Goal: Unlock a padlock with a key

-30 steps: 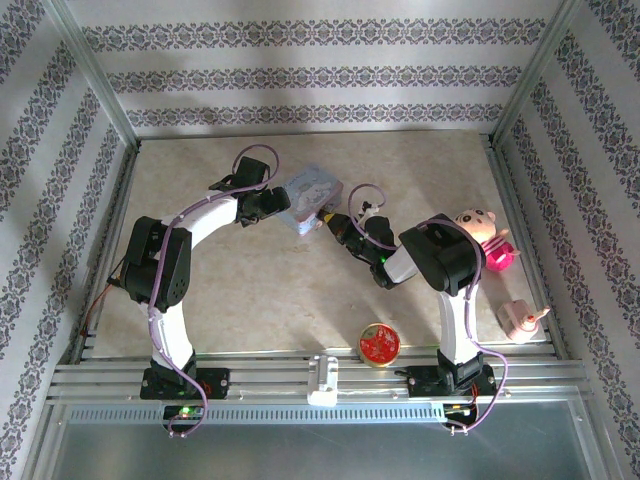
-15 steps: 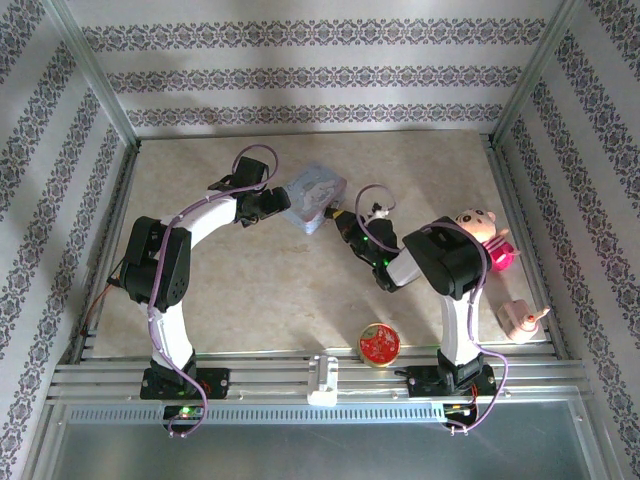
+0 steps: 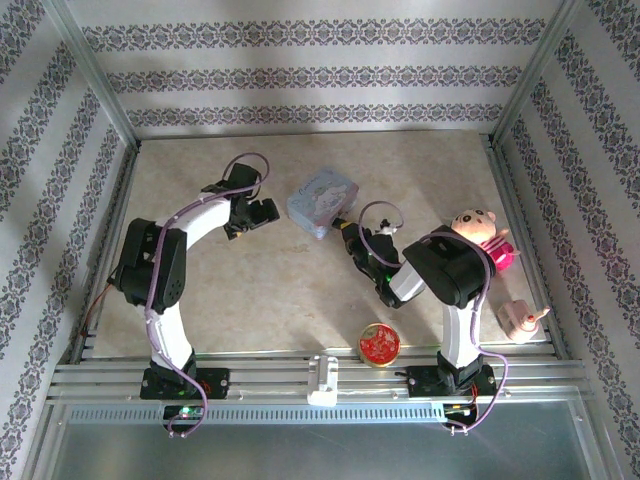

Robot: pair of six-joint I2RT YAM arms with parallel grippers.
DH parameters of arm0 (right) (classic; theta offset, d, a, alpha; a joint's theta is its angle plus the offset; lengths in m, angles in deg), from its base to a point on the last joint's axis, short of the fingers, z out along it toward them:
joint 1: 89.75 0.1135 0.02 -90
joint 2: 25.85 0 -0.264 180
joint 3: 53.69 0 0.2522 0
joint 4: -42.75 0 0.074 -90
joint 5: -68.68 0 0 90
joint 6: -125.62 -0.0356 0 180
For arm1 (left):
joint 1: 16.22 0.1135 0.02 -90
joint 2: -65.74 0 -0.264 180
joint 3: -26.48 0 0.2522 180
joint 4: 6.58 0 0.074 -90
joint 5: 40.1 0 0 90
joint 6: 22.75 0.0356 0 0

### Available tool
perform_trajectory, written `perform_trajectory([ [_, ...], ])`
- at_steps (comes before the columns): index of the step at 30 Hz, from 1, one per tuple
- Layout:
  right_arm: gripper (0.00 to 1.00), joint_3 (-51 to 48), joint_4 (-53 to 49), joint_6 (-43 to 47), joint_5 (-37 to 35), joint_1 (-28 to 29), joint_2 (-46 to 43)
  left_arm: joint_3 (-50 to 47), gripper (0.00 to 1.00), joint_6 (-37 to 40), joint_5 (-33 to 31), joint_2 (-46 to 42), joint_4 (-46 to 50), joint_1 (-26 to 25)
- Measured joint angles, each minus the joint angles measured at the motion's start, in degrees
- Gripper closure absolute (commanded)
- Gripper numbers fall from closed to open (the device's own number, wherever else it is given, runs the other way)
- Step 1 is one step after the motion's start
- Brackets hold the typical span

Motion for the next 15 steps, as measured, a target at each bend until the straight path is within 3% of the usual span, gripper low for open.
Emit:
perform_trajectory([
  [7, 1.0, -2.5, 0.4, 0.0, 0.0, 2.0, -1.6, 2.6, 0.01, 0.2, -0.8, -8.2, 0.1, -0.8],
  [15, 1.0, -6.1, 0.5, 0.0, -0.3, 5.1, -1.7, 11.1, 0.01, 5.2, -5.2, -0.9, 3.5, -8.7],
])
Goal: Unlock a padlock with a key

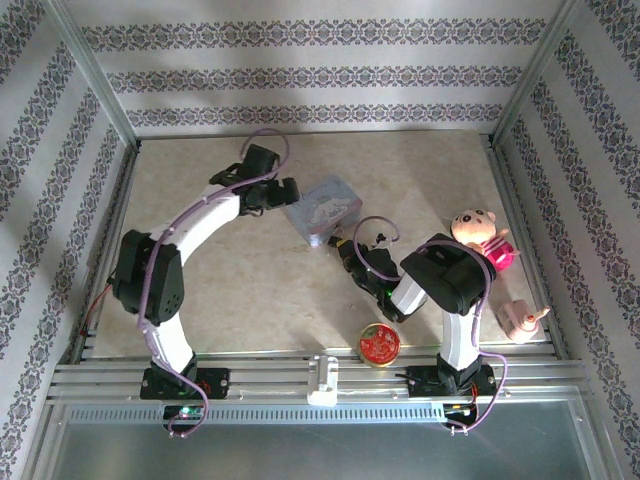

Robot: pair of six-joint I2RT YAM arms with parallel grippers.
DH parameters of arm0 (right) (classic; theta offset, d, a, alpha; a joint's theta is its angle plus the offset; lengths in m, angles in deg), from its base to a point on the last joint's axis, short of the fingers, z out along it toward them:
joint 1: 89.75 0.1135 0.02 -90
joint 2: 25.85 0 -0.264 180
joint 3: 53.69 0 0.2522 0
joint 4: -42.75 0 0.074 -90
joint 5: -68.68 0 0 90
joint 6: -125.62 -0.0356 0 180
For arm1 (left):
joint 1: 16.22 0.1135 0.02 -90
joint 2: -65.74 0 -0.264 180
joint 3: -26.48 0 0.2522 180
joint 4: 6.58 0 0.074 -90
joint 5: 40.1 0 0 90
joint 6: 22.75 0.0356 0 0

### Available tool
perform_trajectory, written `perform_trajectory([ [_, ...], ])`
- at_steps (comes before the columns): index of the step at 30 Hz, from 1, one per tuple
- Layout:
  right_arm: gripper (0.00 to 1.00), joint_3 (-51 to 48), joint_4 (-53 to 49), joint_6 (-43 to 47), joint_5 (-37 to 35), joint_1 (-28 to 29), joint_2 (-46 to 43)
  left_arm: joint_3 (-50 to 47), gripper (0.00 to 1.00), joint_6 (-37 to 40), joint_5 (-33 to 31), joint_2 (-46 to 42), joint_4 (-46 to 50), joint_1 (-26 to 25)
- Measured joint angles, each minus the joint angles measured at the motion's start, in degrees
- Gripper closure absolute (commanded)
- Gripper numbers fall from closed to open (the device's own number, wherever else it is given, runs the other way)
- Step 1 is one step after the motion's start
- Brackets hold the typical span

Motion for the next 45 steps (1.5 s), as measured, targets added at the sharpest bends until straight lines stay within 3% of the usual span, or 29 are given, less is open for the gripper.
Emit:
perform_trajectory([
  [6, 1.0, -1.9, -0.1, 0.0, 0.2, 0.8, -0.7, 7.0, 0.01, 5.0, -3.7, 6.6, 5.2, -5.0],
  [15, 1.0, -2.4, -2.9, 1.2, 0.2, 0.8, -2.5, 9.9, 0.01, 9.0, -7.0, 11.4, 9.3, -5.6],
  [28, 1.0, 3.4, -30.8, 7.6, -3.1, 0.8, -18.4, 7.1, 0.0, 9.8, -9.1, 10.1, 8.0, -6.1],
  [45, 1.0, 11.5, -54.9, 16.9, -5.0, 0.8, -22.7, 1.9, 0.01, 7.4, -8.4, 6.7, 5.9, -6.4],
])
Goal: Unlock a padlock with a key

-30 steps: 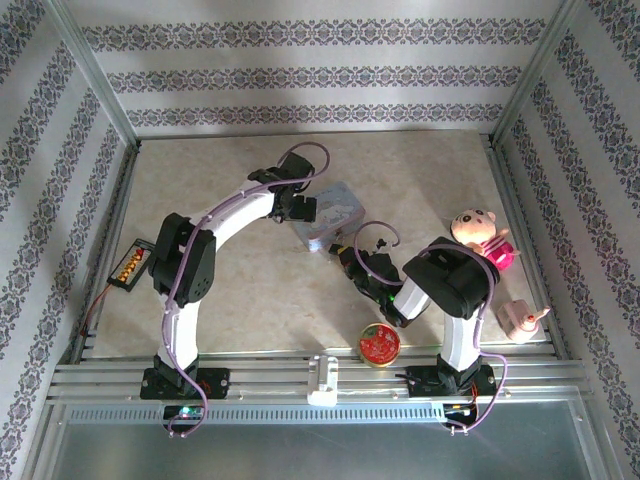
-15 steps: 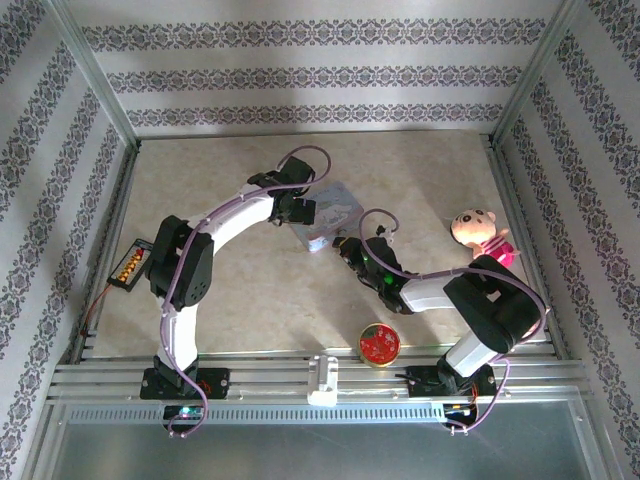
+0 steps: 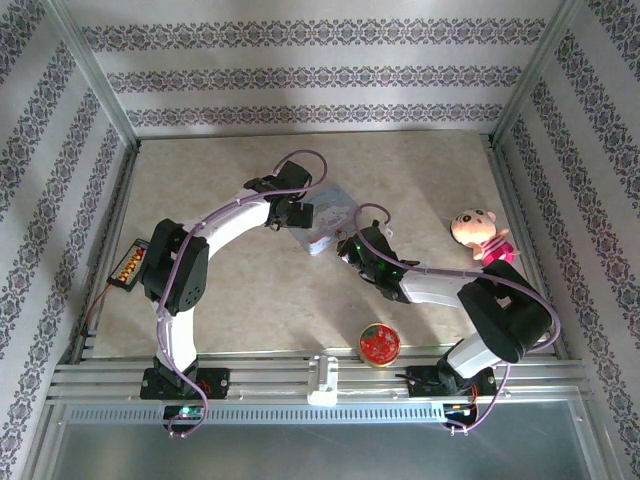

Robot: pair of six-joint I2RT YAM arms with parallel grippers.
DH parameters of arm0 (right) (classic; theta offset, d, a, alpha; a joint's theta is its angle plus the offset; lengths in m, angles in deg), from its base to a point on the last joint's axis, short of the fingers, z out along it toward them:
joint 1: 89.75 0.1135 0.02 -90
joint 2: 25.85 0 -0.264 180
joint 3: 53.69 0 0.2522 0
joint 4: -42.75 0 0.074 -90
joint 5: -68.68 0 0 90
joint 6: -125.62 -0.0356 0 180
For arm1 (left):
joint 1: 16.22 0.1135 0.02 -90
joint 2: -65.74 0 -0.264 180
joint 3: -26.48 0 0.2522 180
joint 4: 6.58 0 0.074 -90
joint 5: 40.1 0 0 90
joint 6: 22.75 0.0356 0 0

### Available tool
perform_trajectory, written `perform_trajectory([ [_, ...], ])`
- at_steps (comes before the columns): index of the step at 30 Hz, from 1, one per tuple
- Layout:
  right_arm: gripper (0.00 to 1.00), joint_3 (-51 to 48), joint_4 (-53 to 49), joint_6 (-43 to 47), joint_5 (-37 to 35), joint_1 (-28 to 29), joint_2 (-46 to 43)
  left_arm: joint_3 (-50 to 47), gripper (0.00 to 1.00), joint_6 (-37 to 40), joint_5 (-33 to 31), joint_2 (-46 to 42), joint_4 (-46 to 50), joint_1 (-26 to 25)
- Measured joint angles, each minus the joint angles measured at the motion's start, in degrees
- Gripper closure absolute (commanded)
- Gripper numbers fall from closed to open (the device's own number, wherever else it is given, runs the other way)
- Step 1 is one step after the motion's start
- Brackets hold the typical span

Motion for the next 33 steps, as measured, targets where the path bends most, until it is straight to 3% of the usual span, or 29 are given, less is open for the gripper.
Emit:
perform_trajectory([
  [17, 1.0, 2.3, 1.2, 1.2, -2.4, 0.0, 5.5, -3.9, 0.05, -3.2, 2.2, -2.1, -2.7, 0.0],
  [33, 1.0, -1.3, 26.4, -3.2, -4.9, 0.0, 16.6, -11.2, 0.08, -8.5, 6.0, -6.1, -8.6, 0.1],
])
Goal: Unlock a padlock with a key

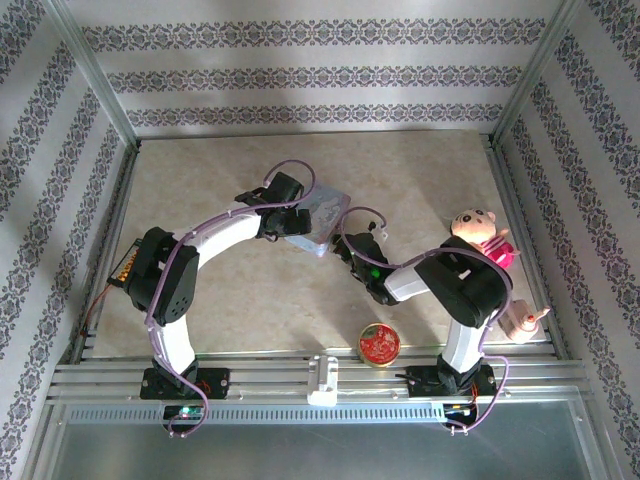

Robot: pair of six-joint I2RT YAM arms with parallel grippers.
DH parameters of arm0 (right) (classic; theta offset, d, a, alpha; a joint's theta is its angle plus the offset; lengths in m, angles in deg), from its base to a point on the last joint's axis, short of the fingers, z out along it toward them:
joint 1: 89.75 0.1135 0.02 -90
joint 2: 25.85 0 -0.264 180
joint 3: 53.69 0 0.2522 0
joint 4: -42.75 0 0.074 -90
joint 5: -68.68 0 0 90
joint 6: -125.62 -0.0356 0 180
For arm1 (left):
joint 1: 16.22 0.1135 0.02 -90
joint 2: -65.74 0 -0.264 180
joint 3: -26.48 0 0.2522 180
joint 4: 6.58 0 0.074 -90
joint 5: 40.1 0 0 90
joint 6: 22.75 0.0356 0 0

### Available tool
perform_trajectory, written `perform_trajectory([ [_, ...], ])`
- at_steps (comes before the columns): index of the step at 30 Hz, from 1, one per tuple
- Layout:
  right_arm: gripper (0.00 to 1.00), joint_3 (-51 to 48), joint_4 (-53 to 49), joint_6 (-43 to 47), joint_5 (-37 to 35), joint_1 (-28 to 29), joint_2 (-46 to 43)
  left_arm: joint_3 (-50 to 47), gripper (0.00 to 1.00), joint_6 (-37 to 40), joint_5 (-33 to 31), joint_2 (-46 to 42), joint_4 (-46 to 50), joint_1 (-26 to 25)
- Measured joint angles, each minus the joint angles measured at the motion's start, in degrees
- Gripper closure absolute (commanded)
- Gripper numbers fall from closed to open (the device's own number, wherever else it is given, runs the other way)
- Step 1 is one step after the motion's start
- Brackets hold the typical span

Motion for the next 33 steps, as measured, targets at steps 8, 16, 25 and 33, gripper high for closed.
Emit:
perform_trajectory([
  [8, 1.0, 0.0, 4.7, -2.4, -1.1, -1.0, 1.7, -1.0, 0.08, -0.7, 0.7, -0.5, -0.9, 0.0],
  [16, 1.0, 1.0, 7.1, -4.7, -0.6, -2.8, 4.1, -1.1, 0.08, -0.8, 1.5, -0.5, -1.0, 0.0],
  [25, 1.0, 1.4, 7.4, -4.7, -0.2, -4.3, 3.9, -1.5, 0.1, -0.8, 1.5, -0.7, -1.4, 0.0],
  [33, 1.0, -3.8, 3.4, -2.7, -0.1, -6.0, -6.9, -1.4, 0.14, -1.0, 1.5, -0.8, -1.7, 0.0],
])
